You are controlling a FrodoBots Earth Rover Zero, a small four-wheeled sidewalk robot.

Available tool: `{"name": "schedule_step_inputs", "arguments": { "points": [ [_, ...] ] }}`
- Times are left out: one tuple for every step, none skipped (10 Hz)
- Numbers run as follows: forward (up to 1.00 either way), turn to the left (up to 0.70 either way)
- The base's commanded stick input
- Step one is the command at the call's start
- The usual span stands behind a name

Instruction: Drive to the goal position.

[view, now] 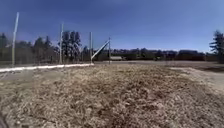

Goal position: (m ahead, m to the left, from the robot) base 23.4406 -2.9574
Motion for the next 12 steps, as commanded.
{"name": "schedule_step_inputs", "arguments": {
  "points": [
    [0.7,0.0],
    [0.7,0.0],
    [0.7,0.0],
    [0.7,0.0],
    [0.7,0.0],
    [0.7,0.0],
    [0.7,0.0],
    [0.7,0.0],
    [0.7,0.0],
    [0.7,0.0],
    [0.7,0.0],
    [0.7,0.0]
  ]
}}
